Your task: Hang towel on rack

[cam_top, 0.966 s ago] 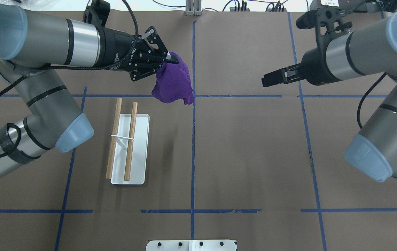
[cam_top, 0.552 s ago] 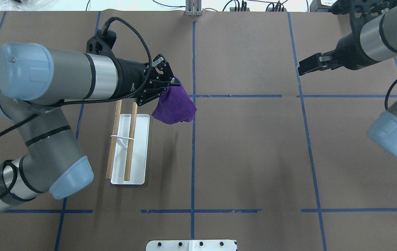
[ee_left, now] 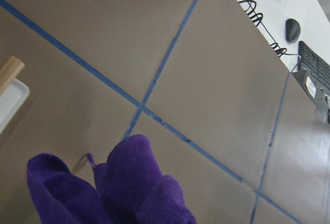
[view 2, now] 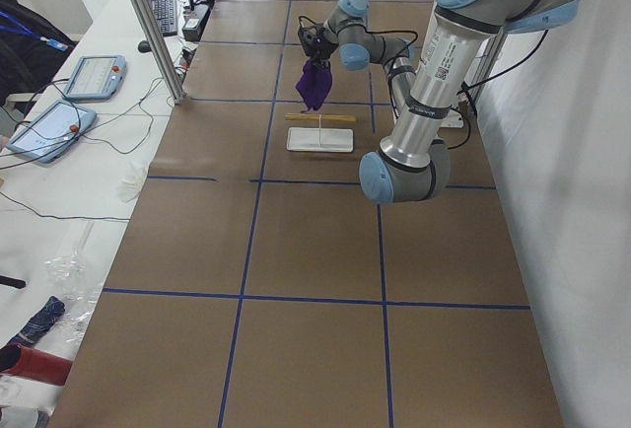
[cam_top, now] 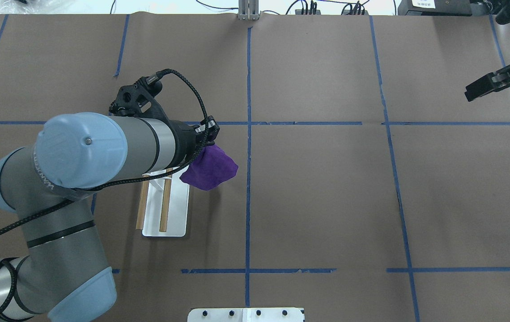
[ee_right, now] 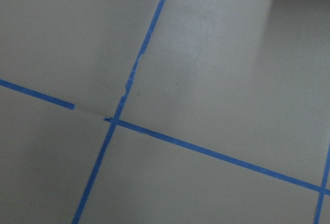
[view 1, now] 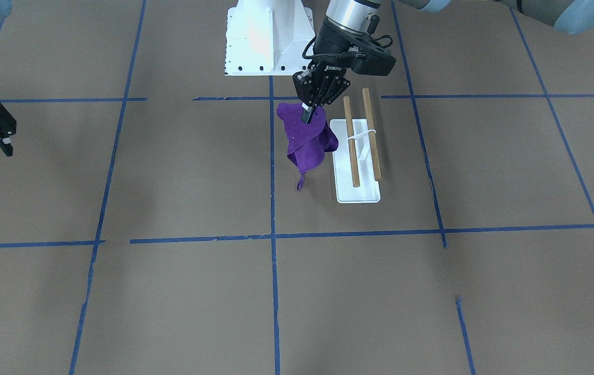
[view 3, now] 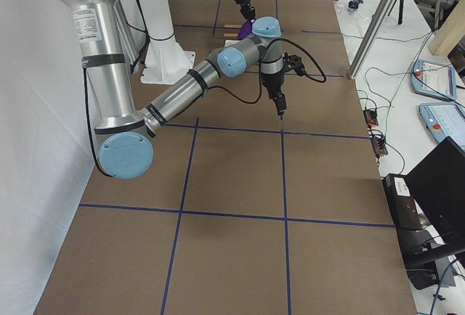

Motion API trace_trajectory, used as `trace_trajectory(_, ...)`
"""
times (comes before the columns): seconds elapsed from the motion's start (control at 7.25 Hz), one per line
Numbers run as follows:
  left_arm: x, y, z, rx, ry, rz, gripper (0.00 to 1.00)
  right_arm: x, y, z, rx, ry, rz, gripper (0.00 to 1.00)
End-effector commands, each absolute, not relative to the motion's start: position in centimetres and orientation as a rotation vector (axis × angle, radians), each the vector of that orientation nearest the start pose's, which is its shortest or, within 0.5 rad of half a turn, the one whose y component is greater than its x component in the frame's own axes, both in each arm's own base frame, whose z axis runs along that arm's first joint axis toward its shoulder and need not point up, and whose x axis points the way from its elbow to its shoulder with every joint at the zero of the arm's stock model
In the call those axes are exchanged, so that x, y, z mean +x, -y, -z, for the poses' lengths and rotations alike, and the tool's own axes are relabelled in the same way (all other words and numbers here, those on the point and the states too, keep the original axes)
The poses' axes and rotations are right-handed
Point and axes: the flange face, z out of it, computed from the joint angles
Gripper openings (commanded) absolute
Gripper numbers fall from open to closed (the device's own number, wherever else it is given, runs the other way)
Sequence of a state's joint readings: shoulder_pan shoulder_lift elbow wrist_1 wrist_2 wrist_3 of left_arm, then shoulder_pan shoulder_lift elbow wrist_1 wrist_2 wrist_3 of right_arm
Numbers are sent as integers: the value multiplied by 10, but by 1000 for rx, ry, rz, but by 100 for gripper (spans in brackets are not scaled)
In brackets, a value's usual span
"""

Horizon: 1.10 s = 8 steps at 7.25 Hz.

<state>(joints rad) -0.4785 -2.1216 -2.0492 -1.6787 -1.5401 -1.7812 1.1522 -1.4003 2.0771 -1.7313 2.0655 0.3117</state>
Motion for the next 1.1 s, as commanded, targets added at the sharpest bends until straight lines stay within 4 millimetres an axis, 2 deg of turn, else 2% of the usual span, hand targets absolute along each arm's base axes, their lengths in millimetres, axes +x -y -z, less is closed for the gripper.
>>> trace_trajectory(0.0, 420, 376, -150, 279, -981, 580, 0, -113, 499, -375, 259, 625, 253, 100)
trace_trajectory(0.14, 414, 380, -158, 316, -905, 598, 0, -113, 498, -374, 260, 629, 254, 100)
trace_trajectory(0.55, 389, 382, -235, 340, -730, 632, 0, -113, 498, -371, 262, 638, 255, 100)
trace_trajectory(0.83, 383, 382, -262, 358, -672, 640, 0, -113, 499, -370, 263, 640, 251, 100)
trace_trajectory(0.97, 382, 381, -268, 359, -657, 628, 0, -114, 499, -369, 264, 641, 251, 100)
